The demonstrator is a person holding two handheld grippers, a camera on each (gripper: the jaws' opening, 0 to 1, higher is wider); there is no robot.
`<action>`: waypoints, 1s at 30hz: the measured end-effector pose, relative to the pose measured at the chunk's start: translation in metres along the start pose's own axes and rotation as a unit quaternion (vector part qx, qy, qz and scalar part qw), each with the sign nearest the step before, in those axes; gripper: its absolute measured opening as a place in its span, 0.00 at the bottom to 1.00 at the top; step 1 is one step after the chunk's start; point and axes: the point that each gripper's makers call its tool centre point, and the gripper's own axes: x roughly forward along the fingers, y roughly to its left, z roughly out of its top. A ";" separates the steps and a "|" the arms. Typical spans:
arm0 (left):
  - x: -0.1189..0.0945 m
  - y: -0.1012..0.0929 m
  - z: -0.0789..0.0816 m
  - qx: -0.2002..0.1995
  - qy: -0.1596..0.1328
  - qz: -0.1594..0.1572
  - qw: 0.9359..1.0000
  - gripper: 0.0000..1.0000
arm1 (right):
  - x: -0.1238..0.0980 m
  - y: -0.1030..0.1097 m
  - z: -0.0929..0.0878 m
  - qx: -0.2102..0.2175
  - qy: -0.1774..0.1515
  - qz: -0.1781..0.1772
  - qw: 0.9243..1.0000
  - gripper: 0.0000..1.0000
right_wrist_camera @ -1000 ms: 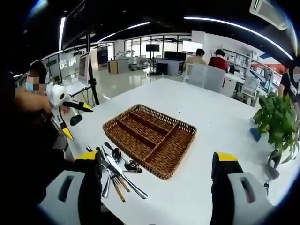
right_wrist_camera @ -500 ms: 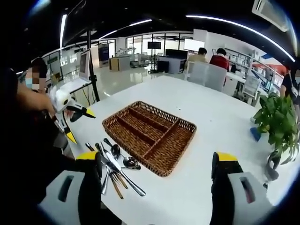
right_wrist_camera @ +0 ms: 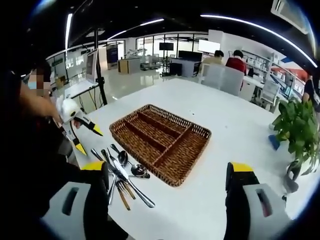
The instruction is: Arrange the knives, forks, and spoons in their matching storage slots by inserting each utensil handle-first until every utensil is classified and aligned in the correct compartment
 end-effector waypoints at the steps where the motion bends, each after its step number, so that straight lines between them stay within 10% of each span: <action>1: 0.003 -0.002 -0.002 0.000 0.000 -0.003 1.000 0.59 | 0.000 0.000 -0.002 0.001 0.001 0.000 1.000 0.99; 30: 0.044 -0.021 -0.021 0.050 0.055 -0.073 0.995 0.14 | 0.009 0.007 -0.017 0.002 0.024 0.004 1.000 0.99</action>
